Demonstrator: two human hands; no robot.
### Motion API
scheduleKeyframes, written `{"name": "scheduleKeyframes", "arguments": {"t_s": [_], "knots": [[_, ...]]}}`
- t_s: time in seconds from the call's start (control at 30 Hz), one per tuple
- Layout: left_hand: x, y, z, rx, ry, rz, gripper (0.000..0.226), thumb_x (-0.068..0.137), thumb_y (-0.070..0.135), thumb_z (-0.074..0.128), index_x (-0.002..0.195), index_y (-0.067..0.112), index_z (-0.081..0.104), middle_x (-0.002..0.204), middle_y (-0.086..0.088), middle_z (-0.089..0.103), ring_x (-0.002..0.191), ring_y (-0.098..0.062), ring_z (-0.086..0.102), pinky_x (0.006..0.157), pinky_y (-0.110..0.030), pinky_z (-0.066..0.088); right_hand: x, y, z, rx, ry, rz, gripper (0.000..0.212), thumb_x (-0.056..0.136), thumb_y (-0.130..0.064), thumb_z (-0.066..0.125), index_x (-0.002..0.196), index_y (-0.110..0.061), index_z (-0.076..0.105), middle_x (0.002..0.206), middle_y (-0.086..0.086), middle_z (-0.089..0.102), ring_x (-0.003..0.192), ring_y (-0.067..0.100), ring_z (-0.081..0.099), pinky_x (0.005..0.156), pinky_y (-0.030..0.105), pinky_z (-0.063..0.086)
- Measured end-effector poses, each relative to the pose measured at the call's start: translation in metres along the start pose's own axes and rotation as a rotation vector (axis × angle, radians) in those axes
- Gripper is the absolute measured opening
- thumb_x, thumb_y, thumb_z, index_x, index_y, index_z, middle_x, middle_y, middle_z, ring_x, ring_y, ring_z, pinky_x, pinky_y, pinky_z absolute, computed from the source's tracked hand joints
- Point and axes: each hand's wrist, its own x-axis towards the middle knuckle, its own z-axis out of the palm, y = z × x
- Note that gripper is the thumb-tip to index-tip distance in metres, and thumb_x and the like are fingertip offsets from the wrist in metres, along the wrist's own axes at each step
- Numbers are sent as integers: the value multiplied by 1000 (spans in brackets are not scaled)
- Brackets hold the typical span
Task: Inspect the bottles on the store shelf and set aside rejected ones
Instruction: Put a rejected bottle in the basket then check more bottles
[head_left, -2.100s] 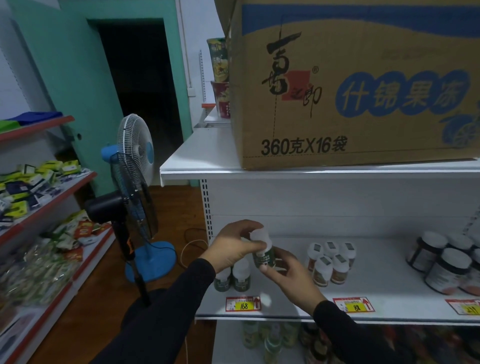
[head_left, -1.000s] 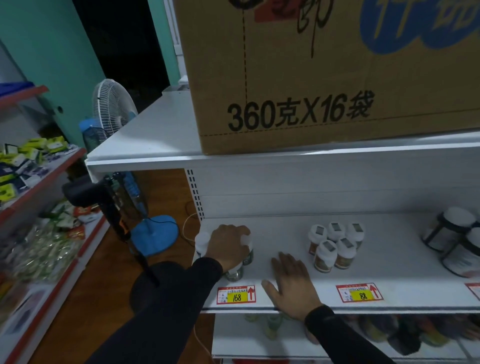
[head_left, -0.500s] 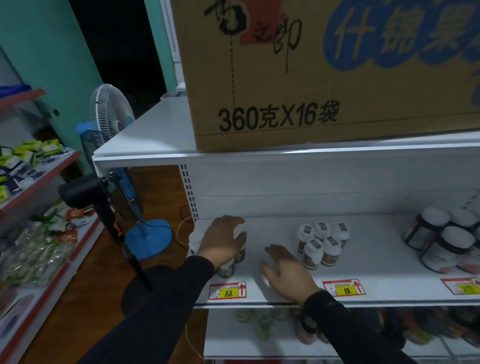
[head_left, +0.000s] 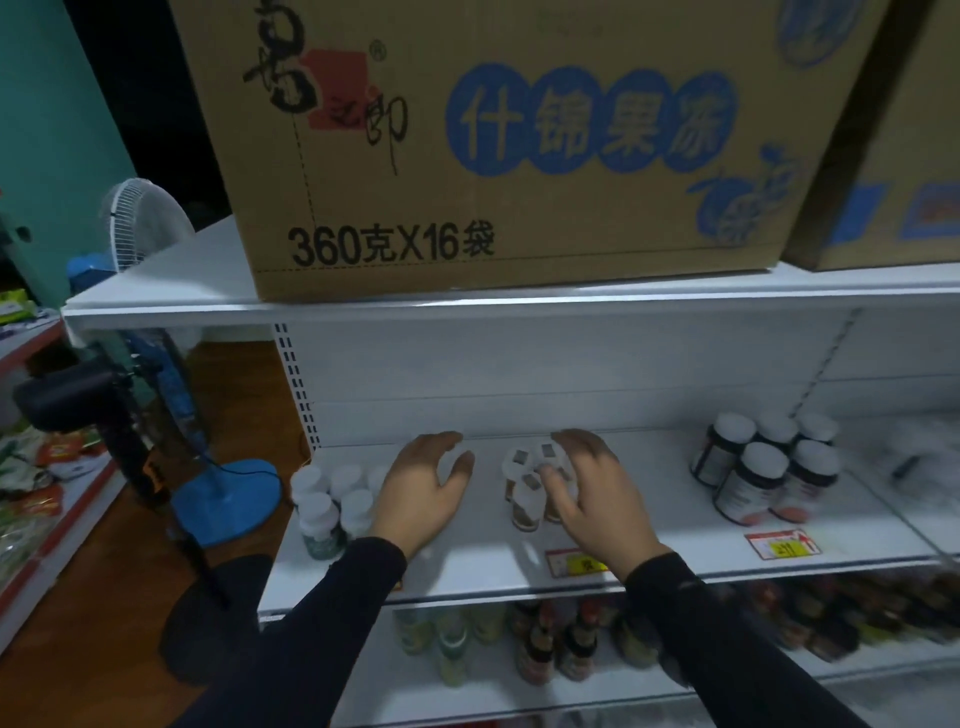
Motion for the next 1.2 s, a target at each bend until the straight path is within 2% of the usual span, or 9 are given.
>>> {"name": "scheduleKeyframes", "arguments": {"t_s": [0.17, 0.3, 0.43, 0.53, 0.63, 0.8, 0.97, 1.13, 1.2], "knots": [[-1, 6, 30, 28, -140, -6, 44, 95, 41, 54, 128, 14, 60, 130, -6, 60, 121, -24, 54, 102, -33, 43, -21, 20, -21, -74, 32, 77, 53, 95, -51, 37, 125, -13, 57, 125, 6, 58, 114, 24, 55, 90, 35, 49], [1, 8, 50, 58, -225, 3, 44, 95, 37, 56, 132, 14, 57, 134, -7, 58, 123, -24, 52, 102, -31, 41, -37, 27, -30, -123, 58, 154, 53, 95, -50, 38, 127, -13, 57, 128, 4, 57, 113, 23, 58, 89, 35, 51], [2, 11, 64, 105, -286, 13, 43, 93, 35, 57, 131, 14, 57, 125, -9, 60, 114, -26, 55, 94, -30, 44, -51, 33, -34, -163, 20, 225, 57, 95, -52, 36, 132, -13, 55, 135, 6, 54, 118, 26, 56, 94, 36, 48], [2, 15, 72, 159, -329, -27, 44, 92, 36, 57, 129, 14, 57, 121, -10, 60, 110, -28, 56, 89, -32, 47, -57, 39, -33, -176, -21, 245, 53, 97, -47, 42, 136, -13, 52, 139, 8, 52, 124, 25, 52, 99, 33, 44], [1, 19, 80, 193, -366, -77, 50, 89, 42, 59, 130, 14, 55, 120, -11, 59, 109, -29, 56, 89, -33, 47, -60, 45, -30, -174, -49, 237, 61, 95, -52, 34, 136, -12, 53, 138, 9, 53, 124, 25, 53, 100, 32, 43], [9, 25, 98, 208, -329, -195, 57, 87, 50, 60, 131, 16, 52, 122, -9, 58, 110, -27, 56, 92, -33, 47, -49, 63, -25, -146, -117, 157, 63, 94, -54, 30, 136, -14, 52, 137, 6, 52, 121, 24, 54, 99, 32, 44], [6, 36, 113, 144, -272, -299, 43, 94, 32, 59, 132, 14, 52, 123, -11, 59, 108, -27, 58, 86, -27, 42, -37, 84, -30, -98, -217, 64, 49, 100, -44, 43, 142, -19, 45, 144, 3, 46, 129, 19, 47, 103, 29, 39], [-2, 44, 98, 62, -169, -372, 26, 94, 22, 59, 116, 7, 55, 106, -9, 64, 80, -18, 56, 68, -22, 39, -25, 93, -23, 47, -274, -12, 44, 99, -41, 47, 138, -21, 49, 137, 1, 51, 124, 18, 51, 99, 27, 41], [-6, 47, 88, 25, -136, -390, 23, 94, 20, 60, 114, 8, 55, 99, -6, 61, 65, -5, 54, 55, -10, 38, -22, 90, -18, 118, -296, -16, 44, 99, -42, 48, 137, -22, 49, 136, 1, 52, 122, 17, 52, 98, 27, 43]]}}
